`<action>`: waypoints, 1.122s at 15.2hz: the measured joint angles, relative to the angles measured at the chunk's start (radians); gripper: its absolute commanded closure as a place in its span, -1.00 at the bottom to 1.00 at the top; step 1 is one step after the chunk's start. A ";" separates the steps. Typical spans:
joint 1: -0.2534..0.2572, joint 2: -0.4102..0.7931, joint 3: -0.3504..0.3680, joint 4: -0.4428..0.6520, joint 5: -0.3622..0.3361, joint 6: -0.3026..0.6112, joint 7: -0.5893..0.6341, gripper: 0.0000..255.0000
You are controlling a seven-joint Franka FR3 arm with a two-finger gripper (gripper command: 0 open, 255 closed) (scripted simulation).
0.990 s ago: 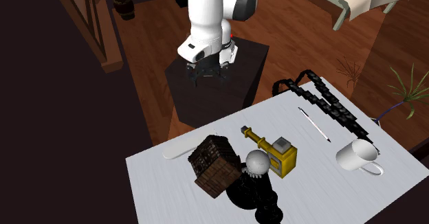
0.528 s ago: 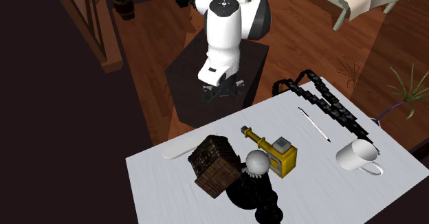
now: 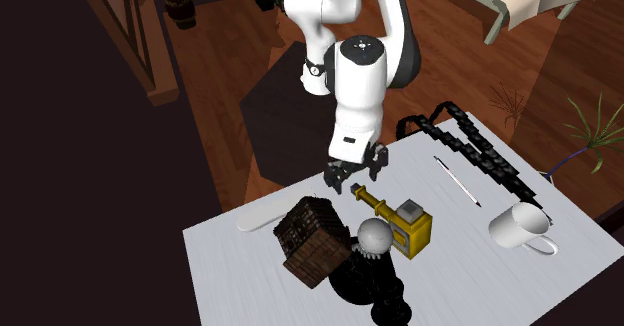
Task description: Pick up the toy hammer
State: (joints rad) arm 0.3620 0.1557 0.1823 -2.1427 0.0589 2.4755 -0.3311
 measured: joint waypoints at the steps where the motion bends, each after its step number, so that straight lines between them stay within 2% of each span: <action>1: 0.008 0.019 0.008 0.014 -0.001 0.011 -0.009 -1.00; 7: 0.060 0.171 0.048 0.148 -0.033 0.068 -0.044 -1.00; 15: 0.072 0.245 0.043 0.145 -0.049 0.148 -0.046 -1.00; 16: 0.072 0.249 0.042 0.144 -0.050 0.153 -0.047 1.00; 17: 0.072 0.251 0.042 0.144 -0.050 0.155 -0.047 1.00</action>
State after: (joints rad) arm 0.4339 0.4063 0.2245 -1.9990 0.0089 2.6301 -0.3779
